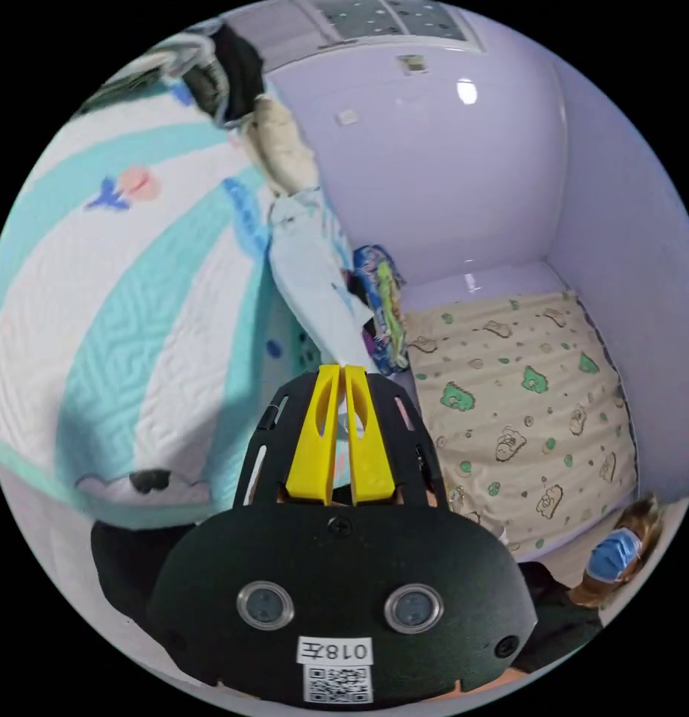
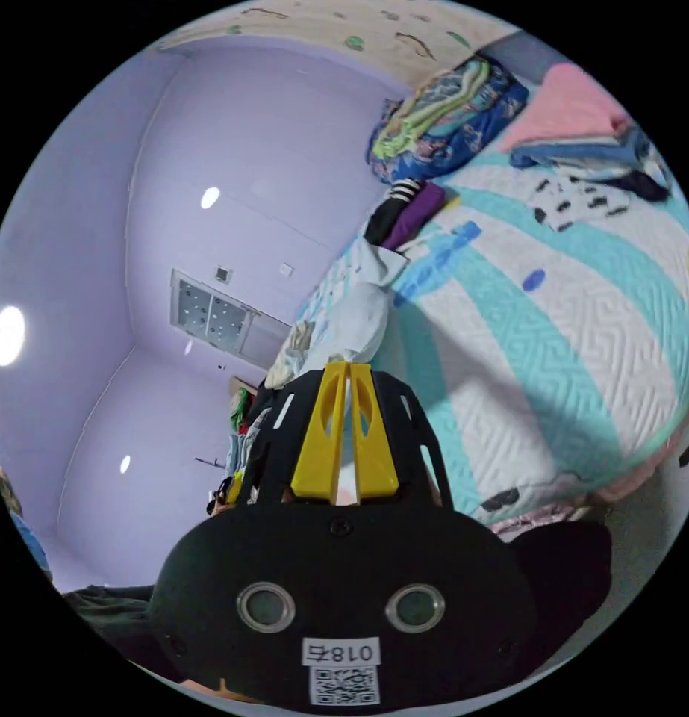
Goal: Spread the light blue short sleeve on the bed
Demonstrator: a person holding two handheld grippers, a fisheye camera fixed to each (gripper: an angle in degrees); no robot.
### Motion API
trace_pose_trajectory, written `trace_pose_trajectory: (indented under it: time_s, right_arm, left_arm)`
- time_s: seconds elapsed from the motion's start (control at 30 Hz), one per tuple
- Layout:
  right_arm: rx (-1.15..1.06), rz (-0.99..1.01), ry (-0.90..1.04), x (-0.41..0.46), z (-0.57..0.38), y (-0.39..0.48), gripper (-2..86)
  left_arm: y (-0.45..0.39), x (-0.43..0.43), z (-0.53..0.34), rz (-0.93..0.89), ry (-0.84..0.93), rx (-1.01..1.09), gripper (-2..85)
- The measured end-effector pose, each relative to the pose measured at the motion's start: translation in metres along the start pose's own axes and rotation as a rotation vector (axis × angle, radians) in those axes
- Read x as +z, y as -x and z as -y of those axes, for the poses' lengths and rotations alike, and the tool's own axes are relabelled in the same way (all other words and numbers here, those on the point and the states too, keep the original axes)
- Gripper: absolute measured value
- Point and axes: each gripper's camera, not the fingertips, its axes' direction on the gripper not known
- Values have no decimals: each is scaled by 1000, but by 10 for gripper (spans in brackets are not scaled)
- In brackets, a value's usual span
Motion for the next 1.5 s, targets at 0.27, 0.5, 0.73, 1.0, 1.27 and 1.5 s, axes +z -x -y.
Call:
trace_pose_trajectory:
  time_s: [0.27,0.5,0.73,1.0,1.27,1.5]
  right_arm:
    - [69,-18,38,14,-18,-15,-2]
    - [14,-77,217,20,-18,-10,-1]
    - [-27,-79,363,22,-19,-3,-1]
    - [-24,-184,516,55,-11,-9,1]
    - [-171,-414,476,67,-7,16,36]
    - [-356,-525,651,156,-16,50,101]
  left_arm:
    - [18,20,-43,91,39,-102,-9]
    - [-19,34,-52,171,178,-19,-9]
    - [-51,46,-54,197,284,51,-9]
    - [-62,73,-50,223,404,31,-9]
    - [-109,60,-63,290,290,36,-8]
    - [-174,146,-70,533,353,201,36]
